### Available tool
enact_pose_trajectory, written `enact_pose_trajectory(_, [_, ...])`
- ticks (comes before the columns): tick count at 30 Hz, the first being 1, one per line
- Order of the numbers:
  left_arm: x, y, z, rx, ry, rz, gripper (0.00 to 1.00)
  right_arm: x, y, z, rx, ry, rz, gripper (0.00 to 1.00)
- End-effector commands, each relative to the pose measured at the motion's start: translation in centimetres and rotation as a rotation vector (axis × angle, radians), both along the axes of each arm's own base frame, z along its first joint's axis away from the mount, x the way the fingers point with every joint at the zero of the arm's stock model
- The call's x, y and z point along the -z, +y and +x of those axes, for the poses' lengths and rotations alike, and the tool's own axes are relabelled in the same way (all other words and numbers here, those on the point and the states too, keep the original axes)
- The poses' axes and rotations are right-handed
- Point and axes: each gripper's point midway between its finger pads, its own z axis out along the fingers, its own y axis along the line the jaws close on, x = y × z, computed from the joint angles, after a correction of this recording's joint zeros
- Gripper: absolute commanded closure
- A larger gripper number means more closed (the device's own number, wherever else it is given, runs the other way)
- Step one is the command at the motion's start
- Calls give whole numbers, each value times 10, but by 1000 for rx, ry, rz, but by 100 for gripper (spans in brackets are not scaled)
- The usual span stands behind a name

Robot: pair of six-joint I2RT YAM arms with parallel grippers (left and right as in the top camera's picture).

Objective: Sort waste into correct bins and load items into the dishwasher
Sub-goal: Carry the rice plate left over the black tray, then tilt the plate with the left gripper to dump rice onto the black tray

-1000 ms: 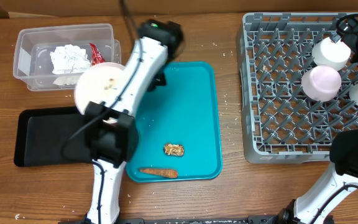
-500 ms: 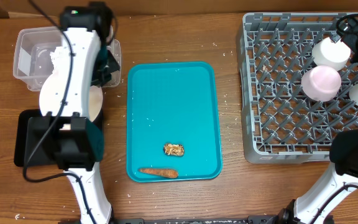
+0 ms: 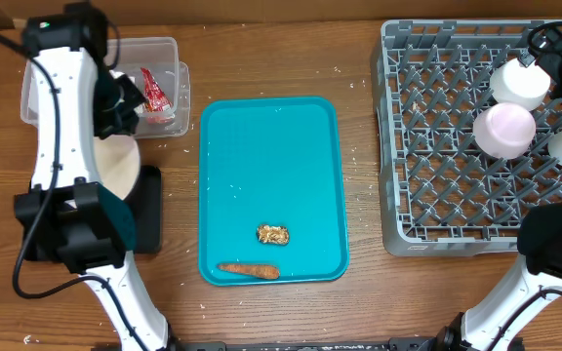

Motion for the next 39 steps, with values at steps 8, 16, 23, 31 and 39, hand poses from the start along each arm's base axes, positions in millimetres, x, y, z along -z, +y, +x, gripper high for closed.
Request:
enact_pose_trajectory(8, [-6, -4, 3, 5, -51, -59, 96, -16, 2, 0, 0, -42, -12, 0])
enact_pose_trajectory(16, [15, -10, 3, 8, -27, -98, 96, -16, 2, 0, 0, -42, -12, 0])
enact_pose_trajectory(23, [20, -17, 8, 30, -47, -137, 96, -16, 2, 0, 0, -42, -12, 0])
enact_pose_trajectory(31, [23, -32, 8, 73, -57, -231, 96, -16, 2, 0, 0, -42, -12, 0])
enact_pose_trajectory(39, [19, -37, 5, 74, -65, -320, 96, -16, 2, 0, 0, -42, -12, 0])
